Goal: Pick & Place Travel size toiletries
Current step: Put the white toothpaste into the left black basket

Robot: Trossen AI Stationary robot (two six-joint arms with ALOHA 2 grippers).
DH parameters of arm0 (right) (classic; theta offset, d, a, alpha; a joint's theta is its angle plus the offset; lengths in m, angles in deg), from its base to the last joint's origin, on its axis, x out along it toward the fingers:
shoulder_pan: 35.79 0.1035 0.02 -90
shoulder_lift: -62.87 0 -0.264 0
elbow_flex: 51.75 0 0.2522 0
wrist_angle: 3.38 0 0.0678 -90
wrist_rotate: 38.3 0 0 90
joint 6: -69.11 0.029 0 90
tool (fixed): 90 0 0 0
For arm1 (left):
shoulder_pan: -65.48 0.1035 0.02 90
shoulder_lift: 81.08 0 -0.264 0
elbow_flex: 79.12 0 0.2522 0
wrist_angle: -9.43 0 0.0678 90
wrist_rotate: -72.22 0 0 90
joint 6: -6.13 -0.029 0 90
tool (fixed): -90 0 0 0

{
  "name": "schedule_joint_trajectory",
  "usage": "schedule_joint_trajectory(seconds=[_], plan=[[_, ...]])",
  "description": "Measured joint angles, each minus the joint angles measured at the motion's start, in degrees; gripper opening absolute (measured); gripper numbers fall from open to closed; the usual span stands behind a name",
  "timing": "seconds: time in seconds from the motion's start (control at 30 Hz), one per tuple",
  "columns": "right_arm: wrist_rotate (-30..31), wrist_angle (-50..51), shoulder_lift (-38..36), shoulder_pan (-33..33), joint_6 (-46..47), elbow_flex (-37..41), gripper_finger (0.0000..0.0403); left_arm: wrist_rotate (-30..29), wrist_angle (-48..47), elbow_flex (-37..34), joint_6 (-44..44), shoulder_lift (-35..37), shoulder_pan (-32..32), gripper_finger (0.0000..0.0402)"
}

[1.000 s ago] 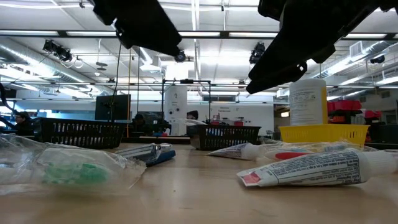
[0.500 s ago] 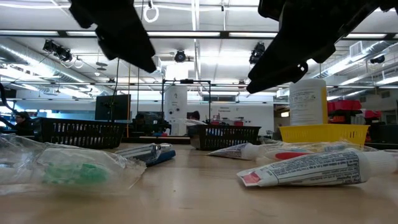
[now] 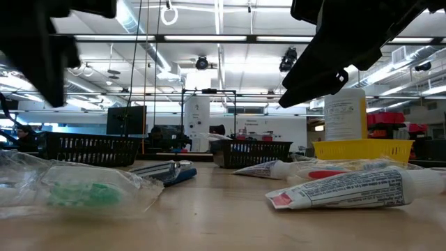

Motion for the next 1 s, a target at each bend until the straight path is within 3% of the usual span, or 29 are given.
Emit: schedule_joint_trajectory(seconds=[0.3,0.6,1.0], plan=[[0.01,-0.01,0.0,0.66,0.02,0.0,0.0246,2.99,-1.72,0.0,14.7,-0.04,-3.19,0.0185],[0.06,-0.01,0.0,0.53,-0.49,0.0,0.0233,5.99,-4.63,-1.15,18.83,-0.55,-3.88,0.02],[0.1,-0.49,0.0,-0.11,-3.2,0.0,0.0254,7.61,-1.41,-6.25,18.67,-0.5,-5.87,0.0247]])
